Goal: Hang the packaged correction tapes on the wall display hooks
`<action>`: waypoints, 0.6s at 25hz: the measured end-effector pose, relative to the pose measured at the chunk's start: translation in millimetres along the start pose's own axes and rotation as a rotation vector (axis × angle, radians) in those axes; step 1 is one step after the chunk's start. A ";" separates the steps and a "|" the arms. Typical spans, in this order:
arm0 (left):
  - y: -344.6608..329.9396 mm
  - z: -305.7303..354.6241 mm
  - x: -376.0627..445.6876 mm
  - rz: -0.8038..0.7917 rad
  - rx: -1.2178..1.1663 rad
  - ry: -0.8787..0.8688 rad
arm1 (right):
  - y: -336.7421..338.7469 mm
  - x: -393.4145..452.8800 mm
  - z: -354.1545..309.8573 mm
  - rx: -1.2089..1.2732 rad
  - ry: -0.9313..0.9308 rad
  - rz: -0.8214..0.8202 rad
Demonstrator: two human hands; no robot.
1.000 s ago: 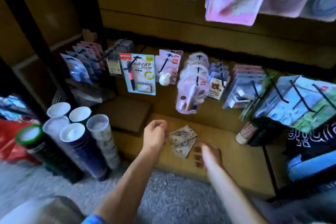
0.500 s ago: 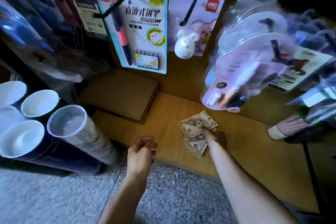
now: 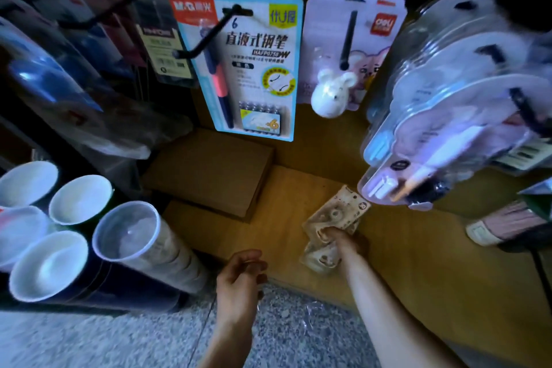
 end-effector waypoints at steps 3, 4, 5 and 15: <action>-2.1 2.1 -8.7 0.002 0.076 -0.090 | -23.6 -29.9 15.9 0.202 0.004 -0.265; -0.8 7.5 -16.3 0.010 0.103 -0.125 | -31.8 -47.8 13.4 0.104 0.034 -0.353; -0.3 10.4 -24.5 0.017 0.164 -0.149 | -40.9 -70.4 9.5 -0.022 0.075 -0.445; 15.4 105.0 -135.0 -0.318 0.184 -0.497 | -53.2 -312.9 -80.3 -0.066 0.327 -0.951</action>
Point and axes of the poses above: each hand's wrist, its own x-axis towards the middle knuckle, its own y-axis out of the back of the hand, z = x × y, the point moved 10 cm from there along x, towards the middle knuckle, and after that the axes turned 4 degrees about -z, right-handed, at the moved point
